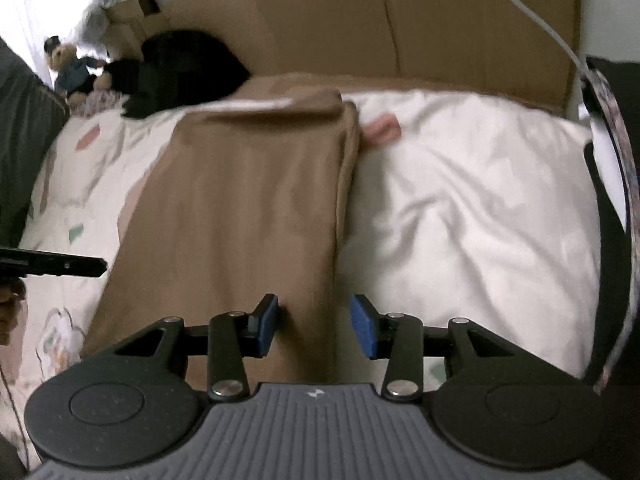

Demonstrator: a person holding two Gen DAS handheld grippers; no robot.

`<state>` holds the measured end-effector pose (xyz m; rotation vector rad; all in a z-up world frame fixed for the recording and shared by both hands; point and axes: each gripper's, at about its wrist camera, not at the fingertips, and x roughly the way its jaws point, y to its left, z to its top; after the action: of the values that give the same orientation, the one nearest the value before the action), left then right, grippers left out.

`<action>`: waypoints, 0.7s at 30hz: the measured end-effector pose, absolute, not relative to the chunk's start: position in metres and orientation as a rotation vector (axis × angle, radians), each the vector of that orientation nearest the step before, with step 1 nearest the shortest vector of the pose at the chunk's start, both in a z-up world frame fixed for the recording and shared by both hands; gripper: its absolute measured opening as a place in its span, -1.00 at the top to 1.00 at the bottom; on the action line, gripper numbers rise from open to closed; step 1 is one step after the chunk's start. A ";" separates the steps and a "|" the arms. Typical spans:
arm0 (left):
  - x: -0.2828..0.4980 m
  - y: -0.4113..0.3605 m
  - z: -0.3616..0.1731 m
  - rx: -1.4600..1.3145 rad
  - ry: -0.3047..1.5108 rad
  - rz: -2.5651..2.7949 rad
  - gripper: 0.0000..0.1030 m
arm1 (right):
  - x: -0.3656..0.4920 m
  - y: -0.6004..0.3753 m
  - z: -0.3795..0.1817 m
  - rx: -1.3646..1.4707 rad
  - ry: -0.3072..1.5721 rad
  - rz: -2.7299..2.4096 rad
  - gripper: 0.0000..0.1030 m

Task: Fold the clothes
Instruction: 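Open both tools and pull them back from the folded shirt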

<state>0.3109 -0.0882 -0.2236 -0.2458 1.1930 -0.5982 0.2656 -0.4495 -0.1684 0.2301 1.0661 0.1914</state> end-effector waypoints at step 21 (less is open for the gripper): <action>0.247 -0.086 -0.201 -0.075 1.172 -0.512 -0.75 | 0.208 -0.453 -0.157 0.193 1.108 0.180 0.35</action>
<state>0.2474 -0.0859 -0.2009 -0.0752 1.1721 -0.5118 0.2080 -0.4532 -0.1567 0.1931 1.1080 0.1799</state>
